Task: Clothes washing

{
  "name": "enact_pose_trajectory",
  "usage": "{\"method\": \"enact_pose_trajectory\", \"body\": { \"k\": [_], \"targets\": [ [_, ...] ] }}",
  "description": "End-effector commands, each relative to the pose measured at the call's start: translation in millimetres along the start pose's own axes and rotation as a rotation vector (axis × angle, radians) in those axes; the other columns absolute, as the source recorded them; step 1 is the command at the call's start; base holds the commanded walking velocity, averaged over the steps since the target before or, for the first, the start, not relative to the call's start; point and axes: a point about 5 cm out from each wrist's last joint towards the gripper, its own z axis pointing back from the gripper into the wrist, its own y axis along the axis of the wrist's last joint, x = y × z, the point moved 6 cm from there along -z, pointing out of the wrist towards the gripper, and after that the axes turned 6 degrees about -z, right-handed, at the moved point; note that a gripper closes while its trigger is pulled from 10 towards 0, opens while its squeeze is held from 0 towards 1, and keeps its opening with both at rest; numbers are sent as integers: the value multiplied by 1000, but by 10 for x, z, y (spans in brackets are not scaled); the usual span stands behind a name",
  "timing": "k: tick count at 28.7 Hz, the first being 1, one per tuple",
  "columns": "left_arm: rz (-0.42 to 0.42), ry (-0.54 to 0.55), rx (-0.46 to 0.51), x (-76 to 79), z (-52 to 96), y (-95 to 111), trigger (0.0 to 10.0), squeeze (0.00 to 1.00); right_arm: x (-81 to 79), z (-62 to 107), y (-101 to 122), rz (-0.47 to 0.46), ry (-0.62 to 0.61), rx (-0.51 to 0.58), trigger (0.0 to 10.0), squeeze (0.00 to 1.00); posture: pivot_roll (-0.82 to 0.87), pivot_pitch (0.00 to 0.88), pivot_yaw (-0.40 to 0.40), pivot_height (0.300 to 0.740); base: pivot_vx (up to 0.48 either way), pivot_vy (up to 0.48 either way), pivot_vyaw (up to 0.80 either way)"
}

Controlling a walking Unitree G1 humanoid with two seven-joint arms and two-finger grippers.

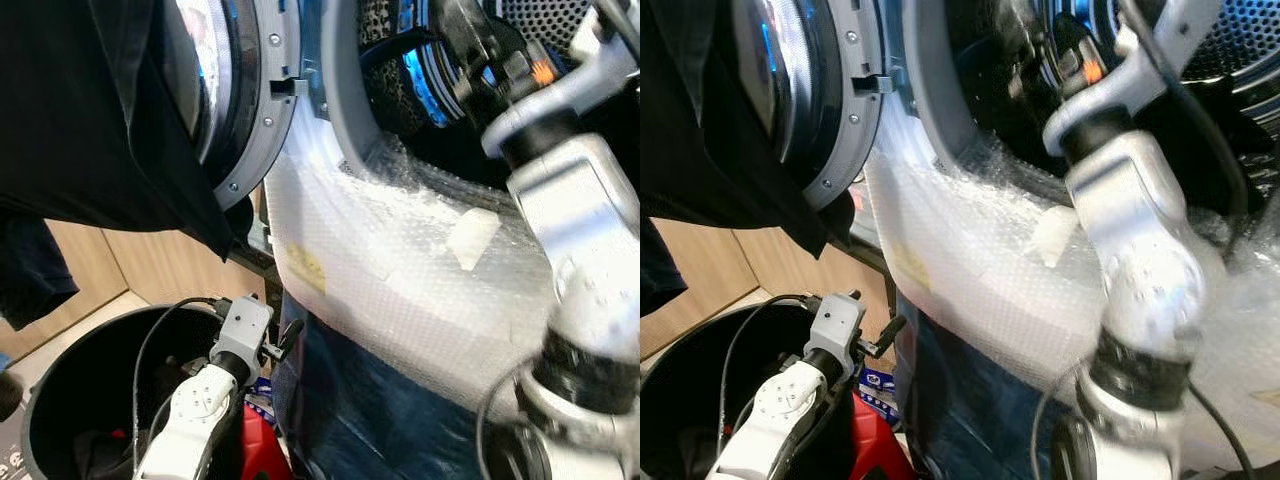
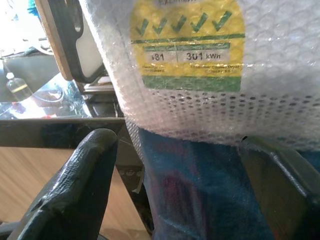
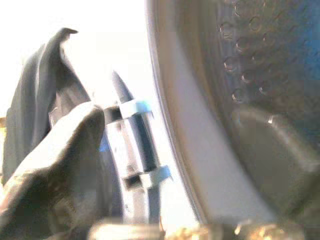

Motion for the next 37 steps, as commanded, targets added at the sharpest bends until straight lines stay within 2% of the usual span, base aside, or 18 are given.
{"method": "enact_pose_trajectory", "body": {
  "k": [1, 3, 4, 5, 6, 12, 15, 17, 18, 22, 24, 25, 27, 29, 32, 34, 35, 37],
  "targets": [
    [2, -6, -7, 18, -7, -9, 10000, 0, -529, 141, -92, -27, 282, -64, 10000, 0, 77, 0, -23, 740, 0, 0, 0],
    [2, -7, -7, 21, -10, -10, 10000, 0, -663, 226, -127, -86, 363, -84, 10000, 0, 78, 0, -25, 740, 0, 0, 0],
    [1, -6, -7, 24, -15, -11, 10000, 0, -834, 405, -169, -257, 486, -93, 10000, 0, 91, 0, -35, 740, 0, 0, 0],
    [1, -6, -7, 24, -15, -11, 10000, 0, -834, 405, -169, -257, 486, -93, 10000, 0, 91, 0, -35, 740, 0, 0, 0],
    [-6, 13, -3, -18, -7, 0, 10000, 0, -894, 611, -334, -333, 547, -155, 10000, 0, 105, 0, -37, 740, 0, 0, 0],
    [-66, 96, -30, -248, 93, -89, 10000, 0, -842, 1188, -1145, -450, 567, -489, 10000, 0, 132, 0, -46, 740, 0, 0, 0],
    [-66, 119, -34, -303, 134, -104, 10000, 0, -759, 1352, -1407, -411, 537, -601, 10000, 0, 147, 0, -45, 740, 0, 0, 0],
    [-66, 139, -32, -352, 167, -97, 10000, 0, -610, 1479, -1633, -412, 466, -673, 10000, 0, 155, 0, -45, 740, 0, 0, 0],
    [-69, 148, -34, -384, 201, -94, 10000, 0, -392, 1528, -1812, -412, 350, -695, 10000, 0, 162, 0, -38, 740, 0, 0, 0],
    [-75, 160, -47, -425, 288, -119, 10000, 0, -19, 1642, -2057, -379, 172, -716, 10000, 0, 170, 0, -33, 740, 0, 0, 0],
    [-79, 190, -71, -505, 440, -171, 10000, 0, 412, 1828, -2275, -367, -46, -719, 10000, 0, 172, 1, -24, 740, 0, 0, 0],
    [-79, 190, -71, -505, 440, -171, 10000, 0, 412, 1828, -2275, -367, -46, -719, 10000, 0, 172, 1, -24, 740, 0, 0, 0],
    [-93, 204, -95, -569, 573, -200, 10000, 0, 728, 1998, -2429, -325, -223, -744, 10000, 0, 173, 2, -22, 740, 0, 0, 0],
    [-96, 230, -99, -633, 625, -211, 10000, 0, 841, 2111, -2510, -307, -290, -776, 10000, 0, 181, 0, -23, 740, 0, 0, 0],
    [-93, 313, -84, -882, 688, -129, 10000, 0, 1279, 2668, -2871, -164, -571, -969, 10000, 0, 204, 0, -26, 740, 0, 0, 0],
    [-93, 313, -84, -882, 688, -129, 10000, 0, 1279, 2668, -2871, -164, -571, -969, 10000, 0, 204, 0, -26, 740, 0, 0, 0],
    [-27, 309, -54, -883, 686, -70, 10000, 0, 1446, 2929, -2966, -136, -735, -1037, 10000, 0, 203, 0, -26, 740, 0, 0, 0],
    [60, 272, -30, -832, 696, -41, 10000, 0, 1502, 3212, -3054, -88, -842, -1143, 10000, 0, 195, 0, -19, 740, 0, 0, 0]
  ]
}}
